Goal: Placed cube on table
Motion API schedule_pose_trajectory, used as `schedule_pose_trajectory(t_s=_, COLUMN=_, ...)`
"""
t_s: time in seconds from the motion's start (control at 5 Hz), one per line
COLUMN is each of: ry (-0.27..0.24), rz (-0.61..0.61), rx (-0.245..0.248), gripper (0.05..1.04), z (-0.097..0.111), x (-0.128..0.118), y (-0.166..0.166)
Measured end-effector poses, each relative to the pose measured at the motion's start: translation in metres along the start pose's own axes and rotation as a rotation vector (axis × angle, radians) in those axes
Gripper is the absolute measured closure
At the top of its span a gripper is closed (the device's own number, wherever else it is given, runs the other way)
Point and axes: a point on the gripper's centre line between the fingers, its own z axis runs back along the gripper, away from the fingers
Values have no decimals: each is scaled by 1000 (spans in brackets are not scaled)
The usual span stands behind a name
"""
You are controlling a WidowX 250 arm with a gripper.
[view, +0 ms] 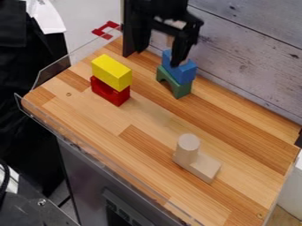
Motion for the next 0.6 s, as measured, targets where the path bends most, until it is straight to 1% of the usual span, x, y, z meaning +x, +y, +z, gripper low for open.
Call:
schedule_pose_trajectory(t_s=0.2, ry=-26, rz=-4, rx=3, gripper=83, z=11, x=14, y=1)
schedule_pose_trajectory(t_s=0.4, ry=-40, rz=-14, rx=8, gripper=83, z=17, x=25, y=1)
schedule_pose_trajectory(t_s=0.6, ry=-26, rz=-13, rx=11, gripper=83, z=11, x=33, y=2)
